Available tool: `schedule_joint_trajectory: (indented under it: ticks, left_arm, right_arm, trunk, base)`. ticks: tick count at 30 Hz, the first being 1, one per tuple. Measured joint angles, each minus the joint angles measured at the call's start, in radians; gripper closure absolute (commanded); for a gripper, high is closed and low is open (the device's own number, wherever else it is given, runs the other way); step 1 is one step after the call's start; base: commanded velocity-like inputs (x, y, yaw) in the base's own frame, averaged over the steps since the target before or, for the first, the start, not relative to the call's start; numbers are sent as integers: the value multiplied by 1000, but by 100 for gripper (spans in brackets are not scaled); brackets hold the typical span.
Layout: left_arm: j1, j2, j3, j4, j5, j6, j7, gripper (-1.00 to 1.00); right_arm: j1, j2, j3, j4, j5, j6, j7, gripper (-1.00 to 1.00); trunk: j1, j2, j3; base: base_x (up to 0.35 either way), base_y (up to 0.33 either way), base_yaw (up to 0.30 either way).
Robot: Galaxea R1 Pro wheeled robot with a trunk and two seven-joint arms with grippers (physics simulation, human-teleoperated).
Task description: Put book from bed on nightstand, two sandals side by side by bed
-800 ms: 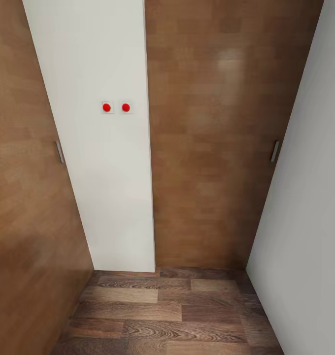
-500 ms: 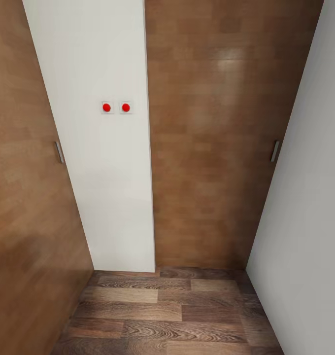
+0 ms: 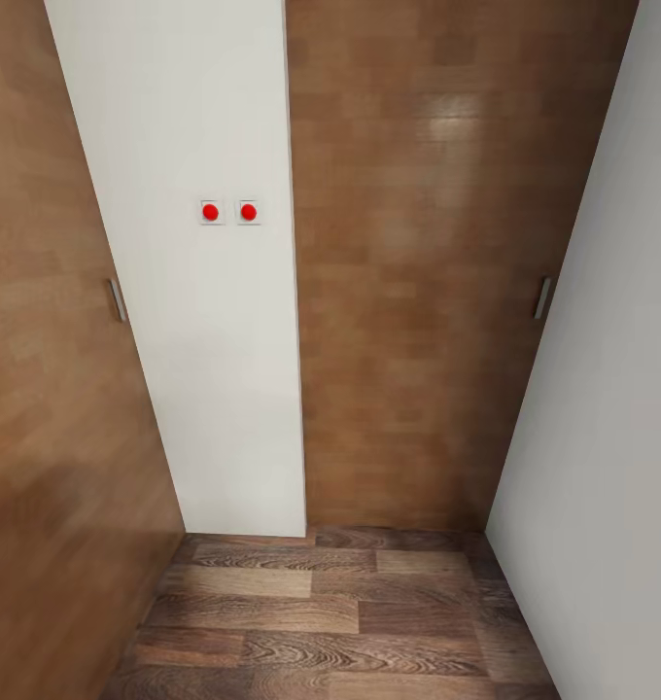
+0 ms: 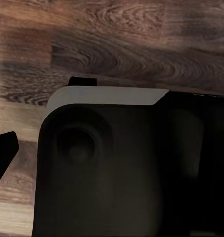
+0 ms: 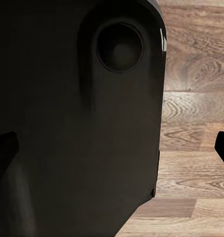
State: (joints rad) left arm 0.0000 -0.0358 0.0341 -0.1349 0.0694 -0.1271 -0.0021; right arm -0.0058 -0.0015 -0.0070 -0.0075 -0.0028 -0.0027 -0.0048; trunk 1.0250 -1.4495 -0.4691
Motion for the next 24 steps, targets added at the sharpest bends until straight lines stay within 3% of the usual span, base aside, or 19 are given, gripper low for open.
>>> schedule_joint_trajectory:
  ticks: [8,24]
  left_arm:
    - [0,1,0,-13,0,0,0,-100]
    - [0,1,0,-14,0,0,0,-100]
  right_arm:
    - [0,0,0,0,0,1,-1,-100]
    - [0,-1,-2,0,0,3,1,-100]
  trunk:
    - [0,0,0]
    - [0,0,0]
  base:
    - [0,0,-60]
    - [0,0,-268]
